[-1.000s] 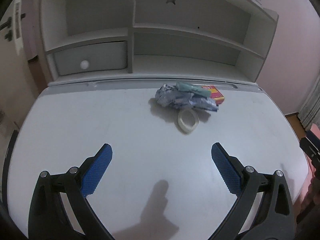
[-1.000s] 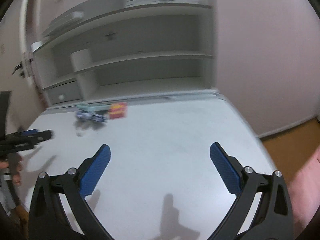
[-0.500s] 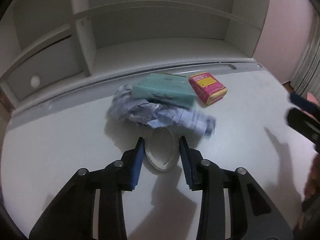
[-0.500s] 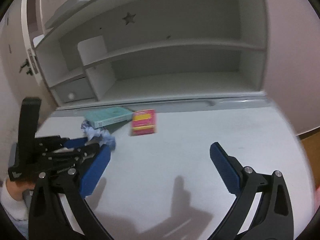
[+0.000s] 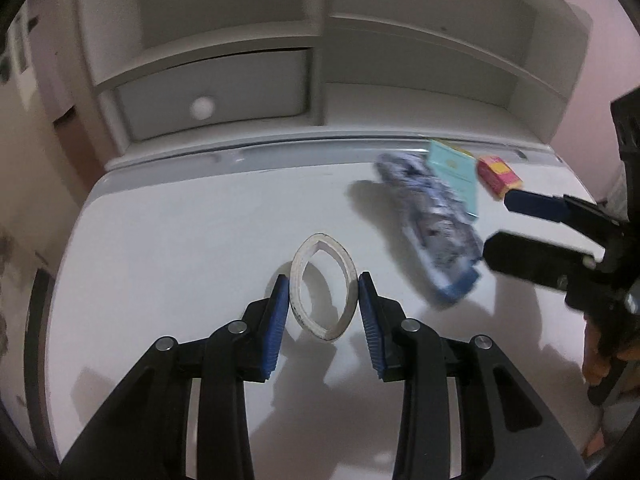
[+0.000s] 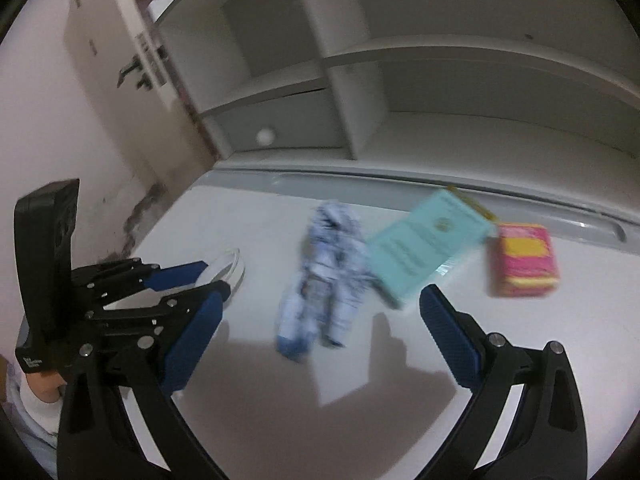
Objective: Collect trash
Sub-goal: 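Grasp the white tape roll with the left tool while the right grasps the crumpled paper, then carry the tape roll and crumpled paper to the black bin and open both tools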
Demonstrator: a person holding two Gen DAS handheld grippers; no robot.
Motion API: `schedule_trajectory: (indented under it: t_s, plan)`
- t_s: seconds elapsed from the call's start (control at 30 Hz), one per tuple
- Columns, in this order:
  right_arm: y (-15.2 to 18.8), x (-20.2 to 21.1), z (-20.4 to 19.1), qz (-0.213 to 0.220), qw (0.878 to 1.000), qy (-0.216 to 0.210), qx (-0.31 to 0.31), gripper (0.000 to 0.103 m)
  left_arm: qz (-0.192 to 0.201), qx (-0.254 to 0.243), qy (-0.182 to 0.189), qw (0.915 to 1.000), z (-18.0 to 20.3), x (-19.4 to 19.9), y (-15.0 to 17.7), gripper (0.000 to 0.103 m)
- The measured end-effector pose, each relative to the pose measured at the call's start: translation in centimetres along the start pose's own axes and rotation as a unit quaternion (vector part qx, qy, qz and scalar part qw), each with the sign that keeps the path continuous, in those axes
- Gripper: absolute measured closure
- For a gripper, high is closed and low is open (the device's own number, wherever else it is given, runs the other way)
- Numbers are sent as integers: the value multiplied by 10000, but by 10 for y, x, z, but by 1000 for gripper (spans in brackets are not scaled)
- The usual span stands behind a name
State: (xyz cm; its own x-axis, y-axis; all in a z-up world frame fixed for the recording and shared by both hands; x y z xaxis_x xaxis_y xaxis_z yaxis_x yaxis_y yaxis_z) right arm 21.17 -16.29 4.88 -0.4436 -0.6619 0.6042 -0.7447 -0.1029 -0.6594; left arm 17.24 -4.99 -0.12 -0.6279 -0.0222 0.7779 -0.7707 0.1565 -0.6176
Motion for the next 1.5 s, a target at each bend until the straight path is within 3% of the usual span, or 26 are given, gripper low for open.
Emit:
schedule_trajectory:
  t_s: [0.33,0.43,0.5,0.63,1.17,1.37,1.5]
  plan:
    - [-5,-44,-18,-407,9975,520,252,26,-41,435,-140,9989,-45,-6,1,68]
    - [-1,-52,-15,-544,9966,578,217,36,-102,542,-43,9985,-48,-10,1,68]
    - [2,-55,-13,-557,9959,673,235,51,-100,540,-50,9985,-48,-11,0,68]
    - [0,-49,-9,-438,9961,748,166,70,-90,521,-31,9986,-48,-11,0,68]
    - [3,4,-18,6,9977,662,114,72,133,274,-77,9995,-17,26,-4,68]
    - [18,57,-20,383,9967,720,-34,72,342,-44,4,9994,19,62,-6,68]
    - [38,118,-11,787,9924,927,-210,72,592,-389,215,9973,66,93,-9,68]
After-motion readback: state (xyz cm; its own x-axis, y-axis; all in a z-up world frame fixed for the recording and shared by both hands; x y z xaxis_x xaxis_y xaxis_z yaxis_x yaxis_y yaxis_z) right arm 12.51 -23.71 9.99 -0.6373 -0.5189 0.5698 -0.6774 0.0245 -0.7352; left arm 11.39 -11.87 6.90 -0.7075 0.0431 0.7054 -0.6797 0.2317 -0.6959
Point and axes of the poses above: each gripper's, at about its wrist camera, not at the fingertips, and x roughly against the way its jaws point, z to its right, y to its underside, the point moved 3 cm from there along -x, roughly the way its jaws point, and after that the axes turned 11 degrees about -y, right-handed, at the moved point
